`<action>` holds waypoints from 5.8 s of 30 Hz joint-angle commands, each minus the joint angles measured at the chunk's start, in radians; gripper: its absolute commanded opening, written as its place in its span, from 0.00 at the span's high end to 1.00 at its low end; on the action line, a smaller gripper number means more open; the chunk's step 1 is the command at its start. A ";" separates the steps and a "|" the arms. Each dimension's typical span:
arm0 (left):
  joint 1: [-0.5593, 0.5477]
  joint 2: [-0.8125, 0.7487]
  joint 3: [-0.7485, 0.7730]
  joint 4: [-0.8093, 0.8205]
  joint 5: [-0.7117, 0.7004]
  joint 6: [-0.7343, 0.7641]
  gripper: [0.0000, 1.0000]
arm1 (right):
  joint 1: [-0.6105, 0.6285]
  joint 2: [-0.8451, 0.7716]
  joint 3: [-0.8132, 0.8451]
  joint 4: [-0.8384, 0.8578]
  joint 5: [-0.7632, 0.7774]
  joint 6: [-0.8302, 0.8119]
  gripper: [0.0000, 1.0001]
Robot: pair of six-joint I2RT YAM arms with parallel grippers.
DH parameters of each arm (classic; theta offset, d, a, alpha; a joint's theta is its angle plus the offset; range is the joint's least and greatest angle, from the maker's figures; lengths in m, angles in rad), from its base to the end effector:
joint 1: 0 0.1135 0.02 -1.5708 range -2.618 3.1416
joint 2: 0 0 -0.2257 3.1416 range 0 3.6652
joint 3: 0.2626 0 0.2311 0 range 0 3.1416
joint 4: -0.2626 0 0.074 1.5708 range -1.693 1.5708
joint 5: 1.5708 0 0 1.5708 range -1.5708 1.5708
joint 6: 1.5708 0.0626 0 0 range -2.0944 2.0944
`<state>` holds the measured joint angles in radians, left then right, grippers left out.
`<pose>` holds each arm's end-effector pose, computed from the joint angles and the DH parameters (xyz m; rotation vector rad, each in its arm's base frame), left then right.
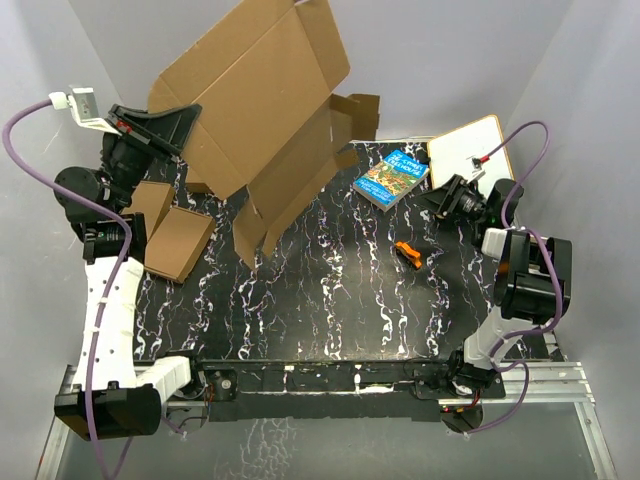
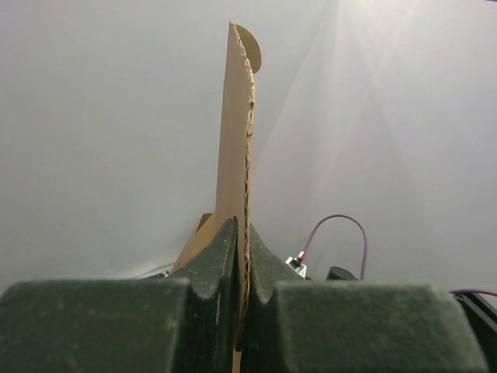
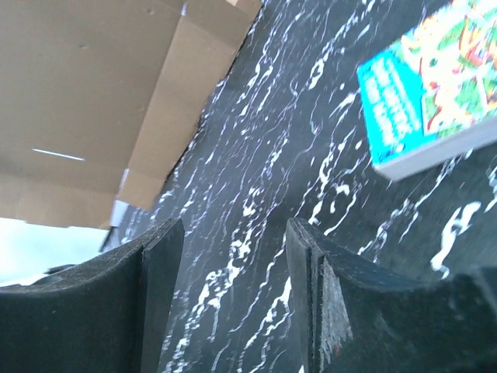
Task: Fold the paper box
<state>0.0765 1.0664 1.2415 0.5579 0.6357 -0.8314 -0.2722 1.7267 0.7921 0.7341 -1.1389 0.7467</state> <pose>0.2149 -0.0208 0.4923 0.1898 1.0286 -0.9536 0.3371 -0.0351 0.1726 0.0506 1.8442 1.3311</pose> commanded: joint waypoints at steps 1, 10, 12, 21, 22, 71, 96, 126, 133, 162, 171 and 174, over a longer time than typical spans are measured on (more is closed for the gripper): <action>0.006 0.008 0.081 0.143 0.025 -0.107 1.00 | -0.004 -0.066 0.103 0.012 -0.001 -0.178 0.39; 0.006 0.068 0.201 0.291 0.006 -0.260 1.00 | -0.083 -0.047 0.213 0.166 0.024 -0.018 0.38; 0.006 0.081 0.230 0.325 -0.006 -0.297 1.00 | -0.105 -0.022 0.232 0.270 0.012 0.069 0.38; 0.005 0.106 0.299 0.394 -0.043 -0.398 1.00 | -0.122 0.002 0.318 0.521 0.038 0.483 0.27; 0.005 0.107 0.300 0.397 -0.045 -0.406 1.00 | -0.122 0.011 0.336 0.551 0.039 0.525 0.27; 0.003 0.094 0.285 0.430 -0.058 -0.443 1.00 | -0.056 0.026 0.465 0.937 0.069 1.043 0.23; 0.003 0.099 0.281 0.463 -0.076 -0.472 1.00 | 0.042 -0.029 0.429 1.022 0.072 1.034 0.40; 0.004 0.116 0.273 0.526 -0.116 -0.554 1.00 | 0.089 0.073 0.514 1.088 0.118 1.015 0.38; 0.003 0.116 0.271 0.545 -0.126 -0.583 1.00 | 0.112 0.108 0.598 1.089 0.145 1.025 0.36; 0.003 0.135 0.269 0.603 -0.186 -0.675 1.00 | 0.190 0.202 0.847 1.089 0.286 1.045 0.29; 0.004 0.132 0.261 0.609 -0.194 -0.684 1.00 | 0.204 0.176 0.851 1.092 0.336 1.070 0.37; 0.004 0.132 0.257 0.608 -0.195 -0.685 1.00 | 0.204 0.158 0.849 1.092 0.339 1.078 0.42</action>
<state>0.0765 1.2121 1.5032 1.1030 0.4923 -1.4933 -0.0757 1.9308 1.6028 1.4162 -0.8551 1.7870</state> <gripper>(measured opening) 0.016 0.606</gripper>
